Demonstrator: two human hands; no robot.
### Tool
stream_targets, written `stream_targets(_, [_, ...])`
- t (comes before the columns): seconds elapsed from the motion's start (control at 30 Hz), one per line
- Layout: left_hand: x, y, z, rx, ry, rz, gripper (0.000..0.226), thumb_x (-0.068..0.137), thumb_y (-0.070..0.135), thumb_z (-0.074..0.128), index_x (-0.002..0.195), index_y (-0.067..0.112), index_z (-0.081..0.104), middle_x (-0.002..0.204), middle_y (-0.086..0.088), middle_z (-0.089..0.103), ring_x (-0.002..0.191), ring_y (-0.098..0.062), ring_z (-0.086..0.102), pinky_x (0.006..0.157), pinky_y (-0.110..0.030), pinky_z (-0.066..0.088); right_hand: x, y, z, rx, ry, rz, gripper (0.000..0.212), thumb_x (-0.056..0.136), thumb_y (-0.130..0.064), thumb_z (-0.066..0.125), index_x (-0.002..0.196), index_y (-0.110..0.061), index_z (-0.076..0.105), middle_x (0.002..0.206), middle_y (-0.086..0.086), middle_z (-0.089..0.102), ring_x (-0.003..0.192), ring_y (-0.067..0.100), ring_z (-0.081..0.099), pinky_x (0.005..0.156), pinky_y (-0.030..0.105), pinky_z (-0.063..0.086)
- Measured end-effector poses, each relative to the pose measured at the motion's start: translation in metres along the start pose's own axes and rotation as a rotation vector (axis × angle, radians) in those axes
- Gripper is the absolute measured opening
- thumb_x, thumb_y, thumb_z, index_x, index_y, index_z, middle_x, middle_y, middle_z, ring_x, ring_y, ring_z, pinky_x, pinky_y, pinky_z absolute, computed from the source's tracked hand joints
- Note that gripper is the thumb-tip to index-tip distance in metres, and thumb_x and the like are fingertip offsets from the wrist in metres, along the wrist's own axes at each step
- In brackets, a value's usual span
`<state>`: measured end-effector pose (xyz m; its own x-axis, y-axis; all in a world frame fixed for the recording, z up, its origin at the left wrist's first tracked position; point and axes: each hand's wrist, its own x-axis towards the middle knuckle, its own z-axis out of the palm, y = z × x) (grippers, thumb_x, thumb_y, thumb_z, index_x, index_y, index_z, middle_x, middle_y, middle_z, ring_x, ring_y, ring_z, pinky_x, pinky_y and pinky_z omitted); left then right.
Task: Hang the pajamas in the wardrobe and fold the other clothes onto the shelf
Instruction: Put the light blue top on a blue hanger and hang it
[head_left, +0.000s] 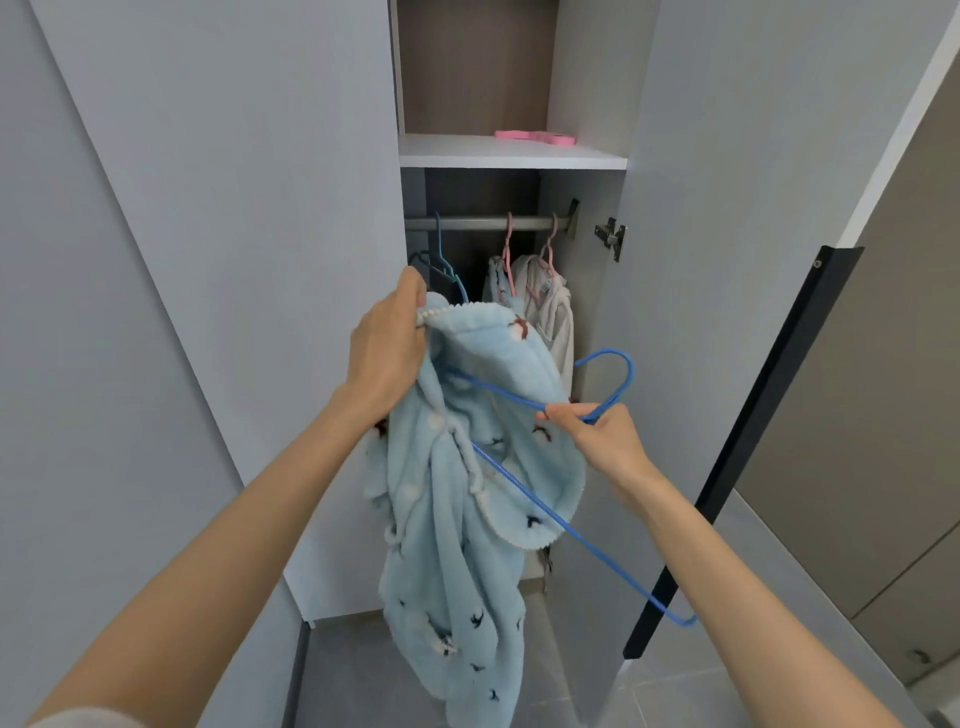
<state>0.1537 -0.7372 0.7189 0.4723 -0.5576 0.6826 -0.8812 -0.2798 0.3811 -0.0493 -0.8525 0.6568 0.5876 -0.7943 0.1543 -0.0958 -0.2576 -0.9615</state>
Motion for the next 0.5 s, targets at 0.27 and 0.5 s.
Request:
stream_targets(0.27, [-0.01,-0.023,0.002,0.061,-0.083,-0.043,0.02,0.083,0.0,0.039,0.096,0.014,0.034,0.063,0.001,0.042,0.056,-0.024,0.041,0.046,-0.03,0.021,0.002,0.02,-0.01,0.274,-0.17,0.367,0.019,0.091,-0.027,0.062,0.092,-0.012,0.073,0.045,-0.01,0.02,0.037,0.005,0.015,0.034,0.016,0.013])
stream_targets(0.5, [-0.021,-0.006,0.003,-0.012,-0.256,0.089,0.021,0.087,0.007,0.046,0.108,0.012,0.042,0.075,-0.004,0.054,0.065,-0.025,0.049,0.051,-0.033,0.029,0.005,0.001,0.025,0.256,-0.189,0.386,0.016,0.092,-0.023,0.062,0.082,-0.016,0.072,0.046,-0.009,0.022,0.035,0.005,0.016,0.033,0.015,0.012])
